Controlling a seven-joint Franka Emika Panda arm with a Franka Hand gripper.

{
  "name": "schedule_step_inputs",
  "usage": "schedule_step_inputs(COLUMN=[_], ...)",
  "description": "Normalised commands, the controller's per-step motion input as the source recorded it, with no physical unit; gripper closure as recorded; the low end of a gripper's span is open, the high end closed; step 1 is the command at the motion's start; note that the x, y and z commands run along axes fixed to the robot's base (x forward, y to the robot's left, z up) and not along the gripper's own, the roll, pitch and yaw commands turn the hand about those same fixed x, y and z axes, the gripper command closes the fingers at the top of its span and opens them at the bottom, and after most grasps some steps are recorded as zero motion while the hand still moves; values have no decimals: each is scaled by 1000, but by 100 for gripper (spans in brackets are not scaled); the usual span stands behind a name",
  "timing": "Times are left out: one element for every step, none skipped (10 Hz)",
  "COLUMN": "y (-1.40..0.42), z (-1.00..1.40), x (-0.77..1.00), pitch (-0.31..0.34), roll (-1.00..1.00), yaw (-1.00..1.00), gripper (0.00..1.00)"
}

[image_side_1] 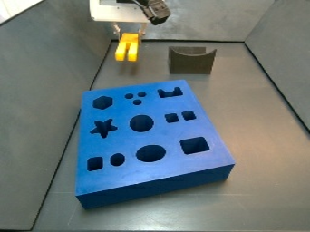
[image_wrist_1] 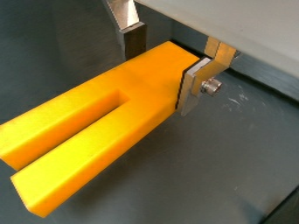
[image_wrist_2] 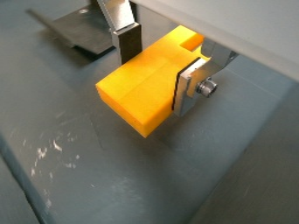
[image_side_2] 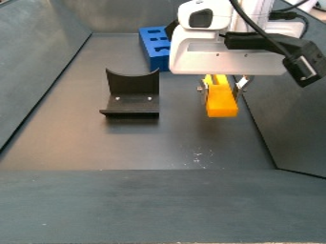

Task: Pick up the double-square object. Move up. Rotate the double-square object. Place the double-square object on the fixture. Regrasp the double-square object. Move to above the board. Insert the double-square object.
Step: Rotate the double-square object.

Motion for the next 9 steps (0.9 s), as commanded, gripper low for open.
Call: schedule_step_inputs(y=[26, 25, 24, 24, 24, 23, 23, 23, 23], z=[-9, -9, -9, -9, -10, -10, -10, -10, -10], x=[-3, -3, -3, -4, -4, -4, -4, -4, -4], pitch=[0, 0, 1, 1, 1, 1, 1, 1, 1], roll=[0, 0, 0, 0, 0, 0, 0, 0, 0], yaw=[-1000, -1000, -1000, -1000, -1000, -1000, -1000, -1000, -1000], gripper=[100, 100, 100, 100, 100, 100, 100, 100, 100])
